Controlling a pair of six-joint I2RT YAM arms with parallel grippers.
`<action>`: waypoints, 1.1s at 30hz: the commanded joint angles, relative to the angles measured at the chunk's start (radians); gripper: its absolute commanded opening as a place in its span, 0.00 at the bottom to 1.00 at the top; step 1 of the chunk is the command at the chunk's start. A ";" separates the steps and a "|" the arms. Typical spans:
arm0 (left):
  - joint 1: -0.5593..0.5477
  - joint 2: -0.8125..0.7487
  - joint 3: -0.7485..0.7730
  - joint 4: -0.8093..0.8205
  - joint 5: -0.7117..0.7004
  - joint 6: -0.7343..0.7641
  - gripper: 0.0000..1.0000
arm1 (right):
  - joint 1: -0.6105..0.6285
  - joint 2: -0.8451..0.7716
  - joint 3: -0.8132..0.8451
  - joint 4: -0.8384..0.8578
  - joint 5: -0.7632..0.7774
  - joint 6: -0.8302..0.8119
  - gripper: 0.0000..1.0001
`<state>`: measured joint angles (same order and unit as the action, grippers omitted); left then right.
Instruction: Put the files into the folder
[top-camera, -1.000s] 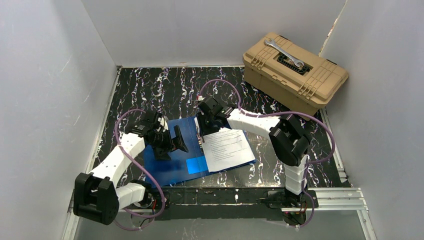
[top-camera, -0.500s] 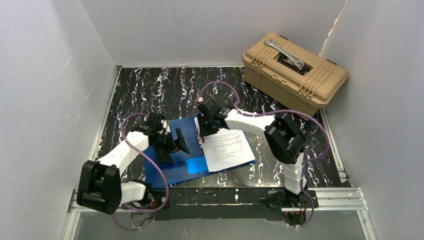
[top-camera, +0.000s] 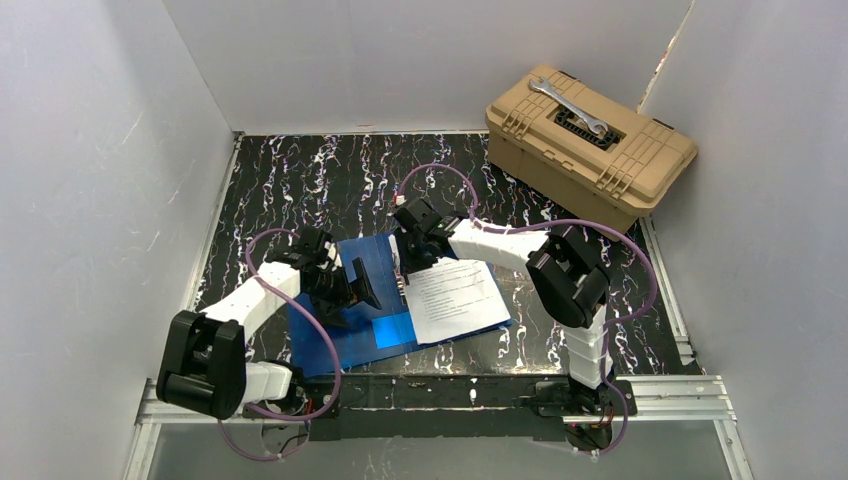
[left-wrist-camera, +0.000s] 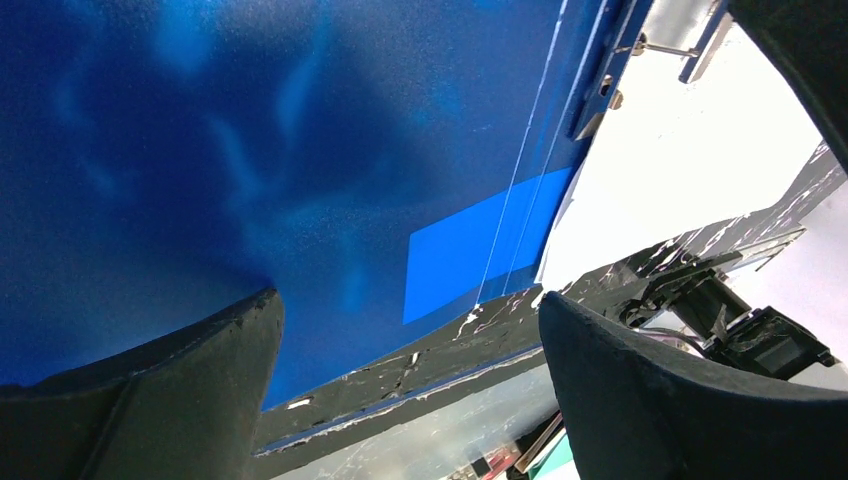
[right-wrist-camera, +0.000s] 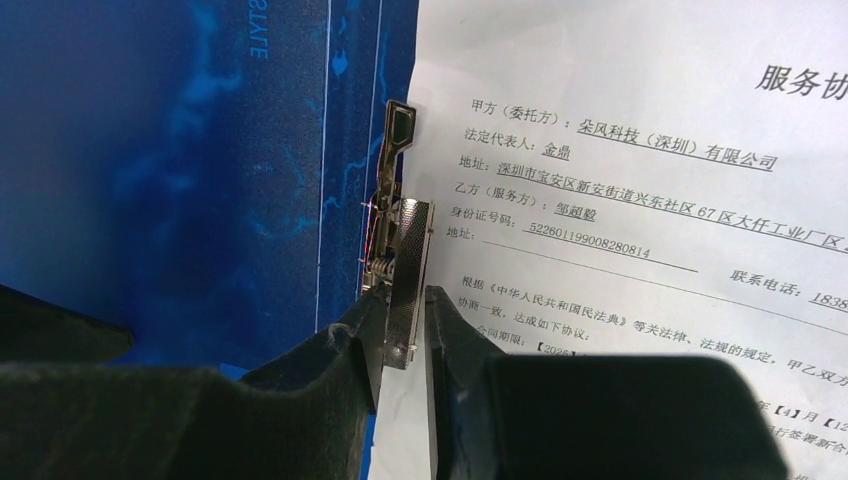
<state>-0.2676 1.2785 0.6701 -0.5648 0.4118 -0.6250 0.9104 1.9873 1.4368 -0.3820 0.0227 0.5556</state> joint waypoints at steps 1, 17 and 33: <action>0.004 0.012 -0.019 0.004 0.023 -0.004 0.98 | 0.008 0.011 0.022 0.028 -0.006 0.010 0.29; 0.004 0.038 -0.033 0.034 0.026 -0.015 0.98 | 0.019 0.007 0.006 0.019 -0.009 0.003 0.07; 0.004 0.045 -0.040 0.053 0.027 -0.035 0.98 | 0.053 -0.031 -0.051 0.003 0.001 0.001 0.01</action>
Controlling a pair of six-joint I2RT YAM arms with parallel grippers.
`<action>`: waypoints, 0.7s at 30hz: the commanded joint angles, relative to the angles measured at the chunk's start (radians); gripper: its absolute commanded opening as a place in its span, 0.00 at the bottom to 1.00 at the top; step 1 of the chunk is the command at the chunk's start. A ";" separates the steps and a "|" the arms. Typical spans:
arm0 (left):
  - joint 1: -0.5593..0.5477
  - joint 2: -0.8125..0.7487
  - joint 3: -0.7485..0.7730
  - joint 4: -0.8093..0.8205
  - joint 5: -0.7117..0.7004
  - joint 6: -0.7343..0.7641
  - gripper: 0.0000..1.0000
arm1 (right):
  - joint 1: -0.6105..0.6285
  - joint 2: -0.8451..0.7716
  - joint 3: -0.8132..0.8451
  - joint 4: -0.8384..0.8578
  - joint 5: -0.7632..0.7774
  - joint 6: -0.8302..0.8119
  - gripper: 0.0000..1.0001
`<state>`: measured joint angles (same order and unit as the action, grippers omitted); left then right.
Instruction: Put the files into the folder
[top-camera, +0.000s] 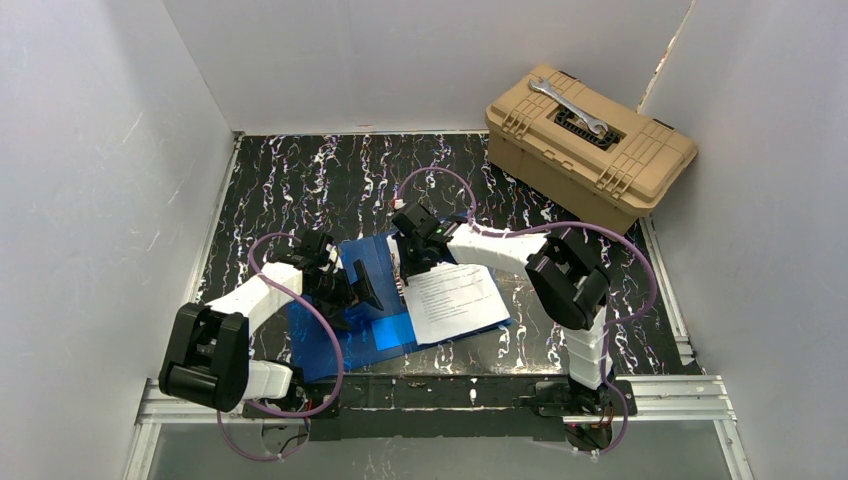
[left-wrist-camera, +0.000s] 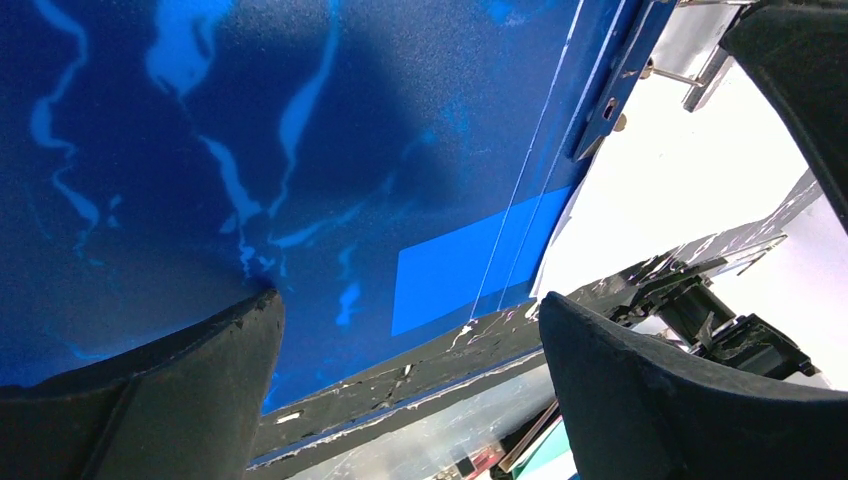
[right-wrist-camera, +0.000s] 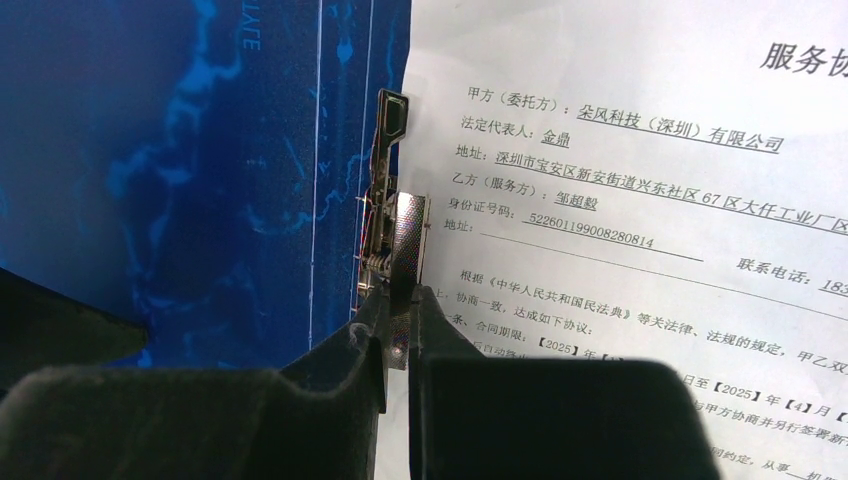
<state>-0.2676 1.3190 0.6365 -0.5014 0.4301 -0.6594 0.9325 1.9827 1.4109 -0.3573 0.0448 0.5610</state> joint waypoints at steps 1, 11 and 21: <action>0.004 0.004 -0.005 -0.010 0.007 -0.002 0.98 | 0.034 -0.027 -0.028 -0.024 -0.019 -0.004 0.01; 0.004 0.018 -0.010 0.008 0.002 -0.014 0.98 | 0.050 -0.047 -0.036 -0.048 0.005 -0.001 0.01; 0.005 0.039 -0.031 0.041 0.009 -0.032 0.98 | 0.065 -0.059 -0.056 -0.043 0.015 0.013 0.01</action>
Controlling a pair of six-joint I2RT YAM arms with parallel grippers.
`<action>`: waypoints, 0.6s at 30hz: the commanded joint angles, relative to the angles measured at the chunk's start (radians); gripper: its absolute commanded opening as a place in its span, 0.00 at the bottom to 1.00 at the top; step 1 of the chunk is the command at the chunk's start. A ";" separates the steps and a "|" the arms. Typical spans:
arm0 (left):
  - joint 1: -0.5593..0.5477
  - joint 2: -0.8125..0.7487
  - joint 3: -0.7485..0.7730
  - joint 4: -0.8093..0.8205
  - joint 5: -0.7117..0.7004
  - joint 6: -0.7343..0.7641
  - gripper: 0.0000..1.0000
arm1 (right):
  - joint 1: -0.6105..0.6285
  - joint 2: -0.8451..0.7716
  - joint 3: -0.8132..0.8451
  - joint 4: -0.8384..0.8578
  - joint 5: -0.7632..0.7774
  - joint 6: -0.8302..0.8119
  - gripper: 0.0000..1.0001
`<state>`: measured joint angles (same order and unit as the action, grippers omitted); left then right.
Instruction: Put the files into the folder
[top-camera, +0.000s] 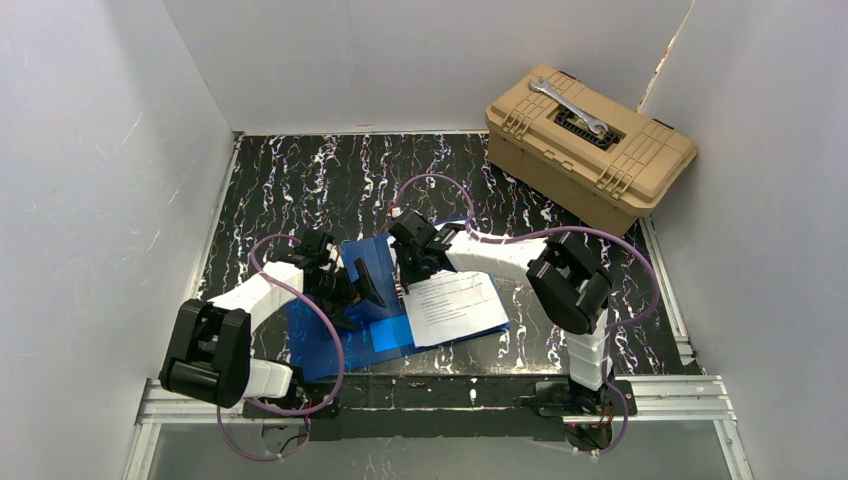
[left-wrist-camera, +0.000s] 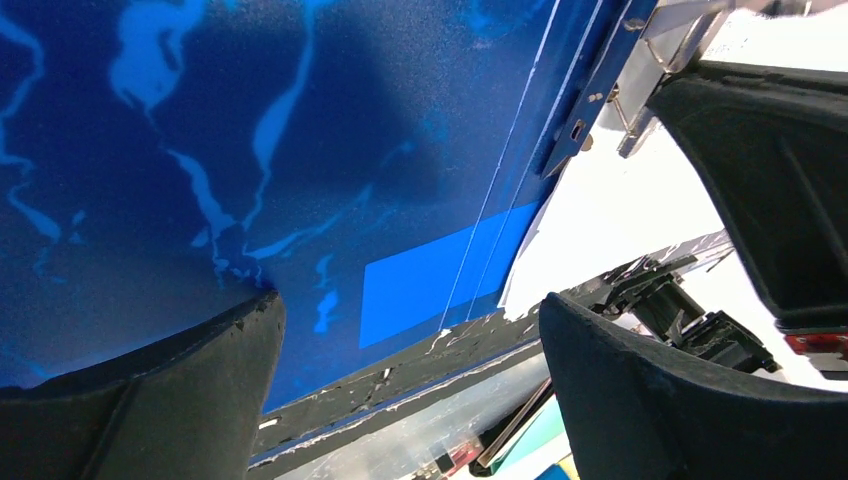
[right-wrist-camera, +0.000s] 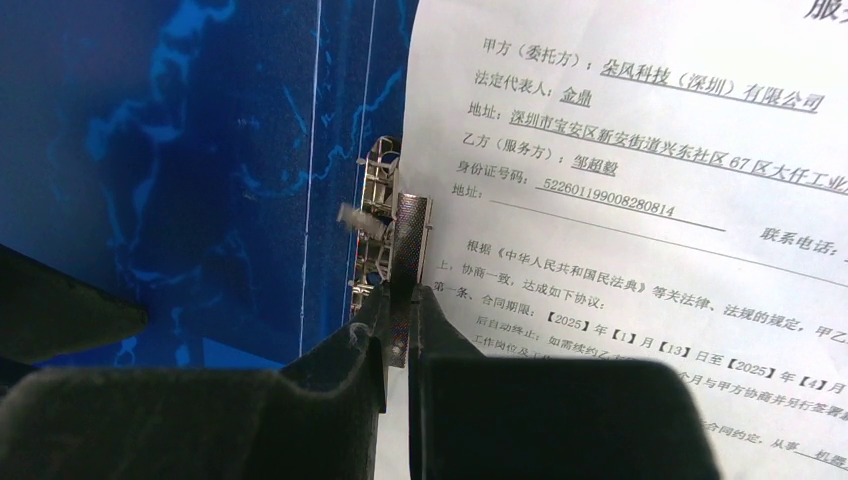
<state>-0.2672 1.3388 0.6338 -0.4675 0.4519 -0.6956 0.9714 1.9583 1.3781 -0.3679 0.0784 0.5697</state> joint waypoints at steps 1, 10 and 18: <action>0.003 0.020 -0.029 0.008 -0.013 0.005 0.98 | 0.026 -0.033 -0.027 -0.030 -0.019 0.006 0.01; 0.003 0.015 -0.031 0.010 -0.010 0.005 0.98 | 0.035 -0.031 -0.039 -0.021 -0.008 0.024 0.19; 0.003 0.017 -0.034 0.015 -0.010 0.004 0.98 | 0.037 -0.070 -0.051 -0.039 0.034 0.031 0.30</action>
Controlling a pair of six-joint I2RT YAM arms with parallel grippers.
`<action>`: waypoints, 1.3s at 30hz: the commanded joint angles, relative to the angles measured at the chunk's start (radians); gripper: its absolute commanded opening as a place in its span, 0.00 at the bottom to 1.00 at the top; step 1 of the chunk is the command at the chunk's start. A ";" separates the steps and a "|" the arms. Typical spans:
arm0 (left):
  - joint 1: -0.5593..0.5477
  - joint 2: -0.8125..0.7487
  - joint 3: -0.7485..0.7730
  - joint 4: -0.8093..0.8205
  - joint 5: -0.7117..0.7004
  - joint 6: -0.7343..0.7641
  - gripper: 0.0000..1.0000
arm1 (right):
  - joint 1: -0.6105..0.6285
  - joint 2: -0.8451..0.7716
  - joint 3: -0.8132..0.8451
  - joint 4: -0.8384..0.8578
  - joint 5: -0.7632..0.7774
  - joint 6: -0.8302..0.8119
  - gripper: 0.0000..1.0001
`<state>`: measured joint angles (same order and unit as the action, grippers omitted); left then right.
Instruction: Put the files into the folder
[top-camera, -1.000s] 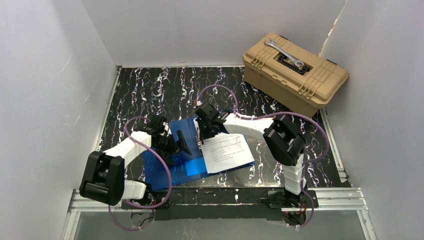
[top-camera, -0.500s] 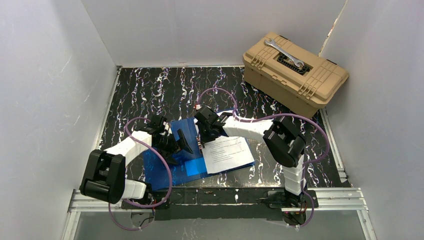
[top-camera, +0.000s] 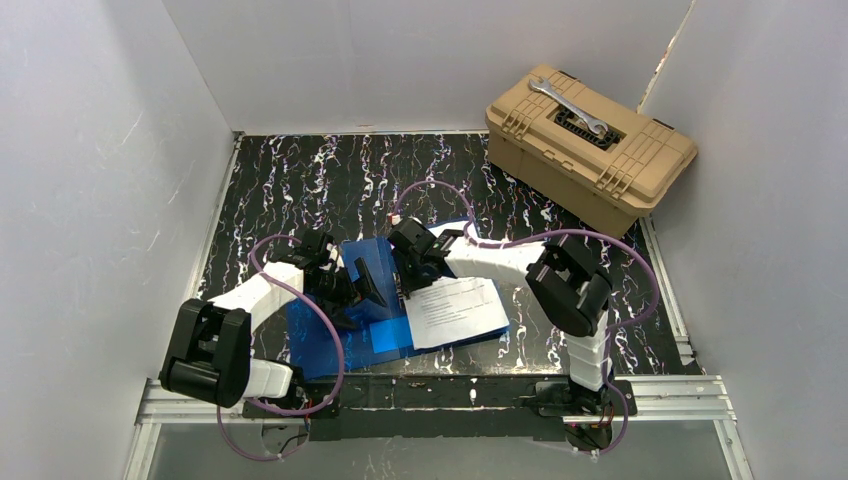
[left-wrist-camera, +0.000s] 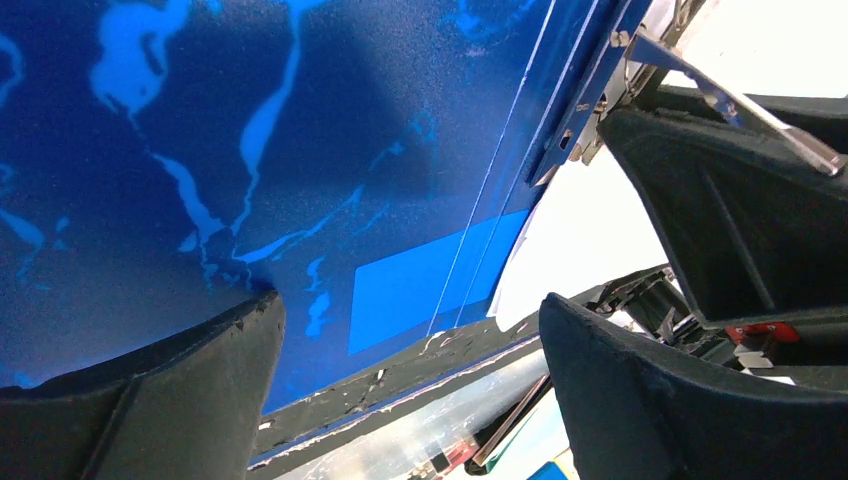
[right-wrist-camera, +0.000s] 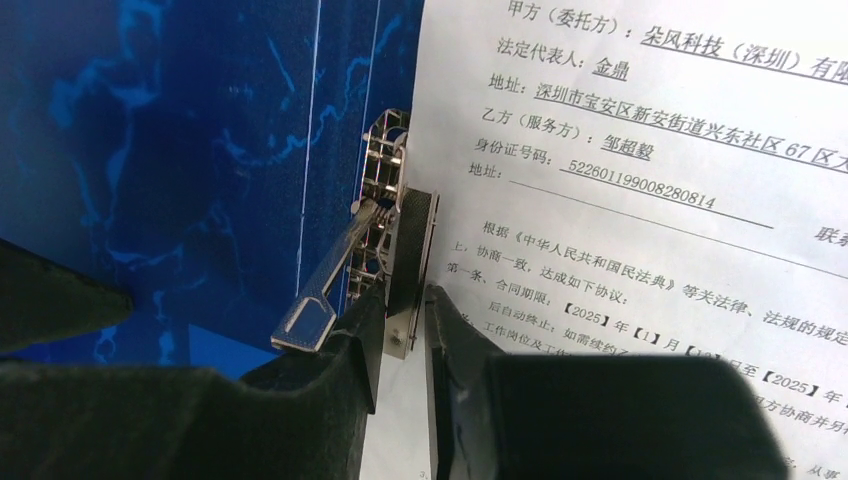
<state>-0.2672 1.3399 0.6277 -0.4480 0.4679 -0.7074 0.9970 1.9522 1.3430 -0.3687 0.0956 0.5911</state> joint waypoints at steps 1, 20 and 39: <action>0.003 0.016 -0.027 -0.006 -0.026 0.016 0.98 | 0.013 -0.068 -0.021 -0.038 0.019 0.012 0.31; 0.003 0.005 -0.028 -0.007 -0.025 0.017 0.98 | 0.046 -0.217 0.008 -0.117 0.070 0.000 0.34; 0.003 -0.097 0.018 -0.155 -0.135 0.038 0.98 | 0.102 -0.019 0.266 -0.253 0.090 -0.054 0.28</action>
<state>-0.2672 1.2785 0.6277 -0.5365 0.3767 -0.6834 1.0882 1.9213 1.5692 -0.5766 0.1577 0.5526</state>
